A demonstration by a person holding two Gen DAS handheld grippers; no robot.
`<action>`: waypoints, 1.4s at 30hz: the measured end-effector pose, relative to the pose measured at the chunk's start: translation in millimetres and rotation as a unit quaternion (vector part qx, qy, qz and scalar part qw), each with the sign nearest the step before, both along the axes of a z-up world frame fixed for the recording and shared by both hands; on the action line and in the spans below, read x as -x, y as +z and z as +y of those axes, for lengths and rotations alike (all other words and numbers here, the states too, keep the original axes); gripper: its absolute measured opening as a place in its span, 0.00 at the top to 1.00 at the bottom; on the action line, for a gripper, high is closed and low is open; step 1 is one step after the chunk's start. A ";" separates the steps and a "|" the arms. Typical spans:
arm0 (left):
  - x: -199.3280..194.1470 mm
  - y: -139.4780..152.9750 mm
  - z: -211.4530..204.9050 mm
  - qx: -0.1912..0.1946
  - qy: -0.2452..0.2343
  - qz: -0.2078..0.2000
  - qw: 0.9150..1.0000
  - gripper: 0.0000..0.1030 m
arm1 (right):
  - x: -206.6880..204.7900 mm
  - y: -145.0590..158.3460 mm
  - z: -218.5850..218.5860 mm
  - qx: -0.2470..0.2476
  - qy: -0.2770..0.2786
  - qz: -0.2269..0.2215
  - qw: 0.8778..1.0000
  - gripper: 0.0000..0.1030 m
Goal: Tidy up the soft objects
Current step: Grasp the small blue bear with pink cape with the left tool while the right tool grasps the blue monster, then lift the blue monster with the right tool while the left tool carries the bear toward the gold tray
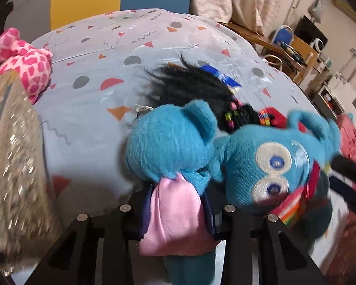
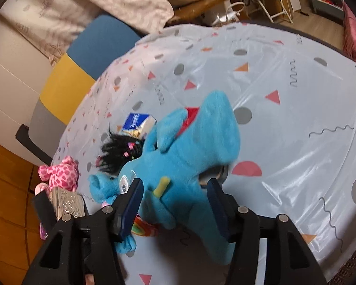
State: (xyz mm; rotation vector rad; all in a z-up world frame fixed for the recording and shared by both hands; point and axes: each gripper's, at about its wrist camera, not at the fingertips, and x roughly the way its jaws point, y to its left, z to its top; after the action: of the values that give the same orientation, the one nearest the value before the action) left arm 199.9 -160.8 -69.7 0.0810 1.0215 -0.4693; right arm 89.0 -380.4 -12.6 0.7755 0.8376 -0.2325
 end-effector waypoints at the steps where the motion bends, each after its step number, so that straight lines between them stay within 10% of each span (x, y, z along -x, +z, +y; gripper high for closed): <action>1: 8.2 0.6 3.4 -0.005 -0.007 -0.004 1.000 0.64 | -0.6 -1.4 0.3 -0.001 0.001 0.003 1.000 0.45; 22: 147.7 -1.3 89.7 -0.004 -0.029 -0.019 0.999 0.63 | -17.1 -14.9 26.6 0.050 0.063 0.052 0.995 0.27; 26: 151.6 -2.9 100.7 0.006 -0.026 -0.013 1.000 0.63 | -13.0 -18.9 44.3 -0.030 0.123 0.043 0.991 0.27; 30: 153.2 -4.8 104.0 0.013 -0.024 -0.011 1.000 0.62 | -2.9 -36.2 74.2 -0.188 0.204 0.044 0.960 0.29; 42: 152.1 -6.5 107.7 0.032 -0.019 -0.012 0.999 0.62 | 21.4 36.1 106.6 0.070 0.301 0.051 0.950 0.29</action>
State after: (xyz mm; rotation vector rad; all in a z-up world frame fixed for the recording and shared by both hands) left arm 47.8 -53.1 -76.3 0.0484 0.9819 -0.5338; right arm 67.6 -273.8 23.5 0.3493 1.1041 0.2137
